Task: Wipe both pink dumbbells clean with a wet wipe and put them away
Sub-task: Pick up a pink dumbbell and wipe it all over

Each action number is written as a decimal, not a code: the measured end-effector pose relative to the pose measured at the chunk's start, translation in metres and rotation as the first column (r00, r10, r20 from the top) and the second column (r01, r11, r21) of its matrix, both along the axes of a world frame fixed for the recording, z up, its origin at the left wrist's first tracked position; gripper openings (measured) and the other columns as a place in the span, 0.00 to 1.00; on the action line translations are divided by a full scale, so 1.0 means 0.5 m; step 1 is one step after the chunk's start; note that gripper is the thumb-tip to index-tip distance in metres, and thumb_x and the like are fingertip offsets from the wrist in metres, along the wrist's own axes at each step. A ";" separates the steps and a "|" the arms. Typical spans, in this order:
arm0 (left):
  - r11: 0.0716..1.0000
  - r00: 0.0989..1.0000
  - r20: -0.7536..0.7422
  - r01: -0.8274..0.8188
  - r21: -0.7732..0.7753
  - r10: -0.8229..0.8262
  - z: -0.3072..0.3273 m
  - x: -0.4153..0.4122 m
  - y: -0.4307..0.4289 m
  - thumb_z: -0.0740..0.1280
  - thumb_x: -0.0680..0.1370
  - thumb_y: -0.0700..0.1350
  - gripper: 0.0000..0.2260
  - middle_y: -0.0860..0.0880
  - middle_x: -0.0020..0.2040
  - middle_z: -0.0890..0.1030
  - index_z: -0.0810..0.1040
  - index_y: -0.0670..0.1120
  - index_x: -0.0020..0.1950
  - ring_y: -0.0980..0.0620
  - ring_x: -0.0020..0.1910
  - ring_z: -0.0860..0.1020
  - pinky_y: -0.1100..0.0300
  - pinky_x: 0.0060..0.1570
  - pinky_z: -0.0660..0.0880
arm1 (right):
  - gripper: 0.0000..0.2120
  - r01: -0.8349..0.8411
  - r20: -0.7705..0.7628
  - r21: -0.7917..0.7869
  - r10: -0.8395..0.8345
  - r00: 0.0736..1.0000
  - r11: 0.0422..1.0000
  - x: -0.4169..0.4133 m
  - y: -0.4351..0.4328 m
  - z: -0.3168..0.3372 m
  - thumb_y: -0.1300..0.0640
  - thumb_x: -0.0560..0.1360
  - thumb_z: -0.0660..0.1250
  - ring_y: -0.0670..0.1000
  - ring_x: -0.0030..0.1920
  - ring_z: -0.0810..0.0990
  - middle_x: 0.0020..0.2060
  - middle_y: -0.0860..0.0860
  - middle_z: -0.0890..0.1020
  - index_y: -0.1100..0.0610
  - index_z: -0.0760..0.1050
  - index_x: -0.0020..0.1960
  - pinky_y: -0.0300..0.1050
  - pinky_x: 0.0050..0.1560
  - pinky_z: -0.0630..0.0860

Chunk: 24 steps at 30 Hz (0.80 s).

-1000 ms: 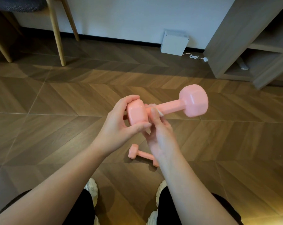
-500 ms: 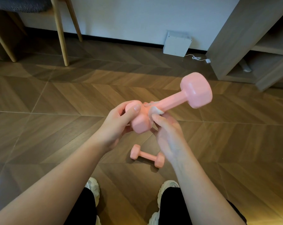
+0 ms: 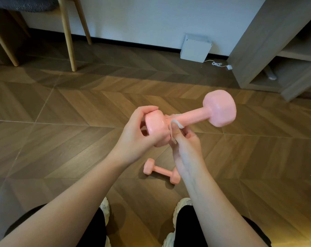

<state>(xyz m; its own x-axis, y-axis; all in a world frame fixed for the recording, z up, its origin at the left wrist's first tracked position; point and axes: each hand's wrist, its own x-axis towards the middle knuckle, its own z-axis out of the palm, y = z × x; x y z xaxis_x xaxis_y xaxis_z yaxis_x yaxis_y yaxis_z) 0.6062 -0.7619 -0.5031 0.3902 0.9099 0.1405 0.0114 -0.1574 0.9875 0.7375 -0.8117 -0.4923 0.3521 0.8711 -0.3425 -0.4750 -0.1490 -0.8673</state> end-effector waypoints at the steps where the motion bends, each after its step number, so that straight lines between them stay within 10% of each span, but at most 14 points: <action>1: 0.993 0.999 -0.039 0.005 0.122 -0.001 -0.004 0.000 -0.002 0.76 0.66 0.55 0.31 0.51 0.60 0.77 0.70 0.50 0.65 0.54 0.60 0.77 0.62 0.54 0.76 | 0.13 0.026 -0.045 0.008 -0.026 0.999 1.000 -0.001 0.000 0.004 0.51 0.65 0.72 0.47 0.54 0.82 0.47 0.48 0.86 0.52 0.83 0.49 0.46 0.61 0.75; 4: 0.965 0.998 -0.055 0.041 0.258 -0.028 -0.011 0.002 0.001 0.77 0.67 0.52 0.31 0.47 0.62 0.74 0.69 0.49 0.66 0.49 0.62 0.76 0.58 0.56 0.76 | 0.15 0.057 -0.125 -0.012 -0.058 0.991 0.998 -0.004 0.000 0.013 0.51 0.64 0.71 0.45 0.46 0.84 0.42 0.48 0.86 0.55 0.81 0.50 0.42 0.52 0.79; 10: 0.817 0.975 0.123 0.224 -0.531 -0.186 0.012 -0.005 0.017 0.64 0.73 0.63 0.27 0.42 0.61 0.80 0.74 0.48 0.65 0.49 0.52 0.82 0.53 0.47 0.81 | 0.18 0.042 -0.010 -0.095 -0.043 0.999 0.995 -0.004 0.000 0.002 0.45 0.61 0.74 0.51 0.62 0.79 0.53 0.49 0.85 0.53 0.84 0.47 0.49 0.56 0.77; 16: 0.985 0.987 -0.022 0.157 -0.066 -0.159 0.007 -0.019 0.016 0.78 0.70 0.41 0.29 0.57 0.57 0.78 0.69 0.49 0.67 0.57 0.59 0.78 0.61 0.53 0.77 | 0.19 0.096 0.010 -0.032 -0.096 0.995 0.995 -0.003 0.005 0.007 0.46 0.59 0.75 0.53 0.62 0.79 0.50 0.50 0.86 0.52 0.84 0.47 0.57 0.72 0.66; 21: 0.780 0.956 0.231 0.285 -0.557 -0.184 0.027 -0.013 0.017 0.69 0.69 0.62 0.30 0.45 0.59 0.82 0.72 0.49 0.67 0.46 0.53 0.83 0.51 0.50 0.81 | 0.13 0.039 0.078 0.005 -0.039 0.996 0.999 0.007 -0.002 0.009 0.47 0.61 0.75 0.49 0.62 0.79 0.49 0.47 0.87 0.48 0.86 0.44 0.54 0.74 0.64; 24: 0.757 0.952 0.229 0.303 -0.579 -0.205 0.025 -0.009 0.015 0.70 0.70 0.58 0.30 0.41 0.57 0.82 0.71 0.46 0.67 0.45 0.49 0.83 0.49 0.49 0.81 | 0.13 0.041 0.084 0.022 -0.043 0.996 0.999 0.013 0.001 0.012 0.49 0.62 0.75 0.48 0.60 0.80 0.48 0.47 0.87 0.51 0.85 0.46 0.52 0.73 0.66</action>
